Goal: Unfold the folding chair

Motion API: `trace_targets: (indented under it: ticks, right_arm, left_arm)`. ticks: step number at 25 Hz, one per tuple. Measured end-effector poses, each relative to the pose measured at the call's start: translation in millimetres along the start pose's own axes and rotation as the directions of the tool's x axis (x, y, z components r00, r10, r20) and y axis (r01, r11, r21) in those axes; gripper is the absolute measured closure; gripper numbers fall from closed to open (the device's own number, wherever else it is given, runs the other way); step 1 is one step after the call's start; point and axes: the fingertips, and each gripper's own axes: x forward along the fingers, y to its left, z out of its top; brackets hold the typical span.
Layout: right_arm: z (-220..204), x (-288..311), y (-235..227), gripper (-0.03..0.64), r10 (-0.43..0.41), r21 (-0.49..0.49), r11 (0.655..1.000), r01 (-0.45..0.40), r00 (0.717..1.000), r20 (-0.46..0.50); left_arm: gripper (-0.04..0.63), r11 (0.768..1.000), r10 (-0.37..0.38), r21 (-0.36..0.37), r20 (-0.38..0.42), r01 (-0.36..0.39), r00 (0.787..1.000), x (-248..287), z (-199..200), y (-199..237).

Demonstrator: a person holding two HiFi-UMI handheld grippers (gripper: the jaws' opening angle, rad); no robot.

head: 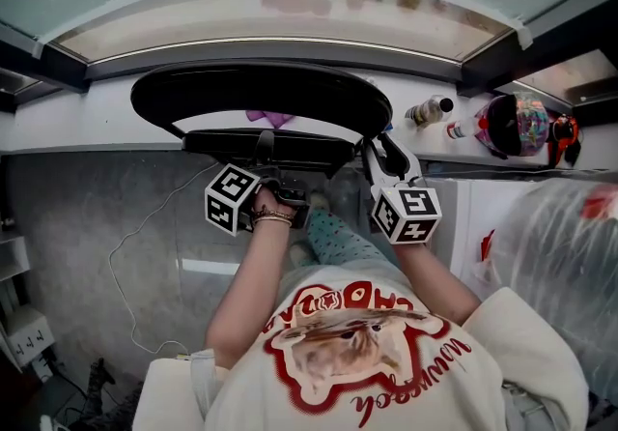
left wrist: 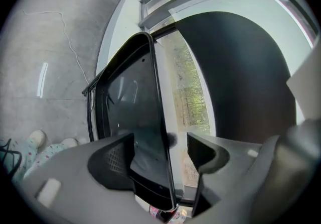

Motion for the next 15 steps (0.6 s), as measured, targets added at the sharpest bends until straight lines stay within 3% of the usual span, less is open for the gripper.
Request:
trace_targets:
  ticks: [10,15]
  right_arm:
    - [-30,17,-2,0.435,0.015,-0.024,1.0,-0.017,0.996,-0.085]
    - [-44,36,-12,0.439,0.005,-0.029,1.0,-0.008,0.992,-0.126]
  left_arm:
    - [0.275,0.998,0.059,0.005,-0.012,-0.059,0.998,28,-4,3]
    - [0.262,0.994,0.107,0.043,-0.071,-0.104,0.992,41,-12,4]
